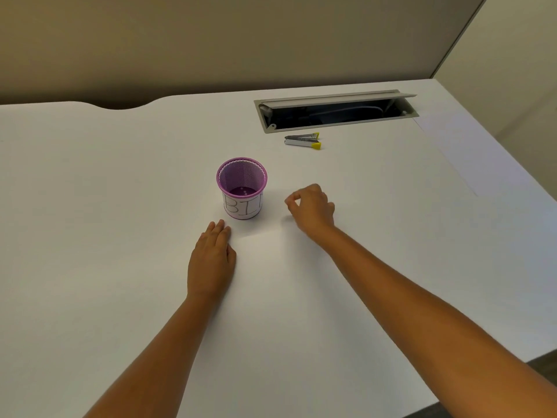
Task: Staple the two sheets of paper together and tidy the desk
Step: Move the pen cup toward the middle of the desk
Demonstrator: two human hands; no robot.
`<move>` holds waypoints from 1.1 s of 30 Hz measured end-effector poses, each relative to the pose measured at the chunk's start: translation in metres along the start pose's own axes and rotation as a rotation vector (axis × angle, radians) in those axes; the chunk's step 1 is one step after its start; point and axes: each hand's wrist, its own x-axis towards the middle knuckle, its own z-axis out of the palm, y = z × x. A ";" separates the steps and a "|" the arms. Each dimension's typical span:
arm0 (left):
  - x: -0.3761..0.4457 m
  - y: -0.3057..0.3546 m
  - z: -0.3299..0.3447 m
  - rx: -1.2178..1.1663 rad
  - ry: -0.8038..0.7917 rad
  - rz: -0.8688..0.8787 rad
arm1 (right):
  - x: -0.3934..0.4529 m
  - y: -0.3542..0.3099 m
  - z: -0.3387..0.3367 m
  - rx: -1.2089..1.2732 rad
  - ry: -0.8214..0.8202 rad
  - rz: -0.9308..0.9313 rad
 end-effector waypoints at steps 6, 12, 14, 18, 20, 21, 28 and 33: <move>0.001 0.001 -0.001 0.001 -0.005 -0.005 | 0.013 -0.055 -0.044 0.472 -0.079 -0.176; 0.000 0.002 -0.002 0.004 -0.016 -0.012 | 0.018 -0.075 -0.039 0.369 -0.139 -0.228; 0.000 0.002 -0.002 0.006 -0.015 -0.010 | 0.020 -0.076 -0.038 0.321 -0.123 -0.253; 0.000 0.002 -0.001 0.002 -0.008 -0.008 | 0.022 -0.069 -0.040 0.411 -0.083 -0.257; 0.000 0.002 -0.001 0.000 -0.005 -0.012 | 0.023 -0.055 -0.040 0.461 0.015 -0.237; 0.000 0.002 -0.001 0.000 -0.004 -0.013 | 0.023 -0.044 -0.039 0.469 0.074 -0.216; 0.001 0.001 0.000 0.005 -0.013 -0.008 | 0.000 0.093 -0.004 -0.217 -0.037 0.047; 0.001 0.001 0.000 0.008 -0.014 -0.006 | -0.013 0.093 0.021 -0.311 -0.097 -0.068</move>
